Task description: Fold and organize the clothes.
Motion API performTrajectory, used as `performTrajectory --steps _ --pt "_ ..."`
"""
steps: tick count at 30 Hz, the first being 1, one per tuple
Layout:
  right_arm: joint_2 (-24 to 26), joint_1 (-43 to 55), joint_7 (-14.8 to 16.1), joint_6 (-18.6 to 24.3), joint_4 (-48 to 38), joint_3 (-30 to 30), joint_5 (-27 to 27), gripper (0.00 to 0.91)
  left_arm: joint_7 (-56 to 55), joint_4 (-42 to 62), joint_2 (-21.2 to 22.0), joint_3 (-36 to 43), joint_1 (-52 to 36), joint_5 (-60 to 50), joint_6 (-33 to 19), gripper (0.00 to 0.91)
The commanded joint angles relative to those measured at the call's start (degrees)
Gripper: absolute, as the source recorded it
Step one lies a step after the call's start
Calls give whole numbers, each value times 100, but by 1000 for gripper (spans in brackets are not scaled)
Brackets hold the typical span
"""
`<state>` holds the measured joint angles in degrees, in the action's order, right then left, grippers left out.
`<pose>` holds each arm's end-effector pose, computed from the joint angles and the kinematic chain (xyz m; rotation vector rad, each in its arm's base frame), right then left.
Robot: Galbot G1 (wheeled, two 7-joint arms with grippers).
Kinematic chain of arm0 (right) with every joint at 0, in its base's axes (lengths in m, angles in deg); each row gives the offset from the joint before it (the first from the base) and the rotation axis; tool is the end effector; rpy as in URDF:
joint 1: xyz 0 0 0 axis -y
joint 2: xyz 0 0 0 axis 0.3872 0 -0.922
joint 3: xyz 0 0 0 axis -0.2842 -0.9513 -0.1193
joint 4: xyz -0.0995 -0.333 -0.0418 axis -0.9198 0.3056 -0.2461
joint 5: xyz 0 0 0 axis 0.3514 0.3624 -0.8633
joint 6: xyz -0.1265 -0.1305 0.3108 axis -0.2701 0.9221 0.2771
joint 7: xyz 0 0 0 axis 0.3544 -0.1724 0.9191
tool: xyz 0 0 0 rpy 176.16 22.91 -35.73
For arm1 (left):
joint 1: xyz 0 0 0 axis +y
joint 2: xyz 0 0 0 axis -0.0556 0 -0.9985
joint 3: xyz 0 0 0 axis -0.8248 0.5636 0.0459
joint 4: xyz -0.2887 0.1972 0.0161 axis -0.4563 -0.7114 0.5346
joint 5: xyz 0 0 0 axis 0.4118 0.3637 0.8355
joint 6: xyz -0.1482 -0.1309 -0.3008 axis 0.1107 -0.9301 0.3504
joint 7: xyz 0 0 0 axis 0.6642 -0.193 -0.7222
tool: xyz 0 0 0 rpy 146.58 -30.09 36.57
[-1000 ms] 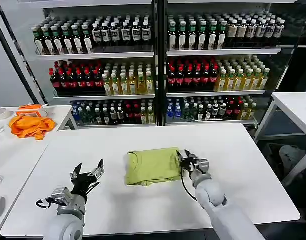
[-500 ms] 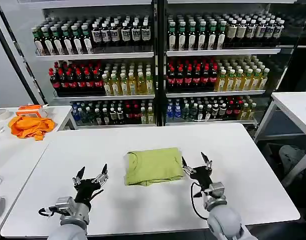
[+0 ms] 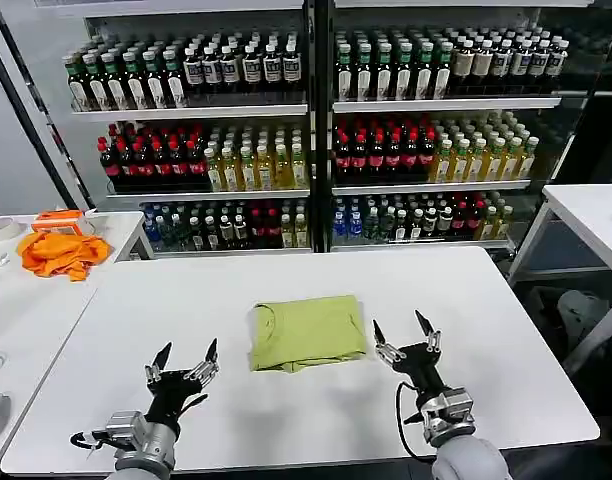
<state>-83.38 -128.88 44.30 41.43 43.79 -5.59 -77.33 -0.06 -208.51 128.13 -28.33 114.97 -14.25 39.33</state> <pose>0.2481 -0.0177 -0.2974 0.3004 -3.0718 0.1397 0.1943 0.0338 -0.2686 0.0044 -2.9086 0.1430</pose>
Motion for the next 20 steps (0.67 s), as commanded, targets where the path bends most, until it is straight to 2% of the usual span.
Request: performTrajectory --steps 1,16,18,20 --pt "-3 -327 99 -41 204 160 52 907 85 -215 32 -244 364 24 -44 907" --pt "-83 -612 115 -203 425 233 381 907 178 -681 93 -425 598 -58 -124 907" --pt "-110 -641 193 -402 472 247 244 907 183 -702 88 -427 618 -56 -126 907" --pt "-146 -659 197 -425 489 231 139 907 183 -710 77 -418 656 -63 -125 907"
